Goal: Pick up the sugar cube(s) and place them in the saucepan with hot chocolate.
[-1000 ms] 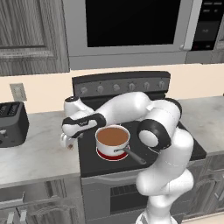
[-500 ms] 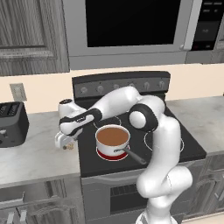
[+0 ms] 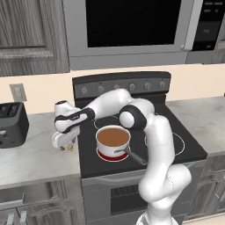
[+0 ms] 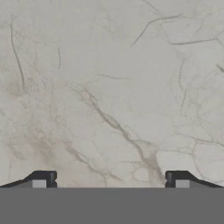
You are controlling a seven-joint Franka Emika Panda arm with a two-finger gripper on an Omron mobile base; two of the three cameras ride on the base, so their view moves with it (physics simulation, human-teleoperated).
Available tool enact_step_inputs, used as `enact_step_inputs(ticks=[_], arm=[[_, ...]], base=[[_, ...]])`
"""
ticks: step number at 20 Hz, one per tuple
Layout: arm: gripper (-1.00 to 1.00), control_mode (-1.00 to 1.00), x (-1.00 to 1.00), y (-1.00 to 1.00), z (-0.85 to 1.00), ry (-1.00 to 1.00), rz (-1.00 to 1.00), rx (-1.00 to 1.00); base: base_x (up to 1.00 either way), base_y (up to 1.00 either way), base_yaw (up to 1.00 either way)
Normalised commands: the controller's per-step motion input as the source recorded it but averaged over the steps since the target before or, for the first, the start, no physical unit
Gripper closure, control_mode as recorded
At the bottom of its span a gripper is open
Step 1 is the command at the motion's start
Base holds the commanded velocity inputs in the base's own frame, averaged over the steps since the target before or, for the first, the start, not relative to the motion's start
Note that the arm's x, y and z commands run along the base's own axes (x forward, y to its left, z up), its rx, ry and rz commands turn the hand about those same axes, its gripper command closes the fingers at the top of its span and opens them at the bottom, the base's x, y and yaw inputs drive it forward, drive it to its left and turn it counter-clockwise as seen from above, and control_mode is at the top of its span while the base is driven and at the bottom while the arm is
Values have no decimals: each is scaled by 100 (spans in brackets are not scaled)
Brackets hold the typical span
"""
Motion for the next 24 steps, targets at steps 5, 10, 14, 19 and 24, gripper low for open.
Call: enact_step_inputs(ticks=[5, 10, 14, 19, 24], arm=[[-100, -100, -15, 0, -16, 1, 3, 0], [-100, -100, -32, -10, -8, -3, 0, 0], [-100, -100, -20, -16, -8, 0, 0, 0], [-100, -100, 2, -2, -9, 0, 2, 0], [-100, -100, 3, 0, -3, 0, 4, 0]], base=[[0, 0, 0], [0, 0, 0], [0, 0, 0], [0, 0, 0], [0, 0, 0]])
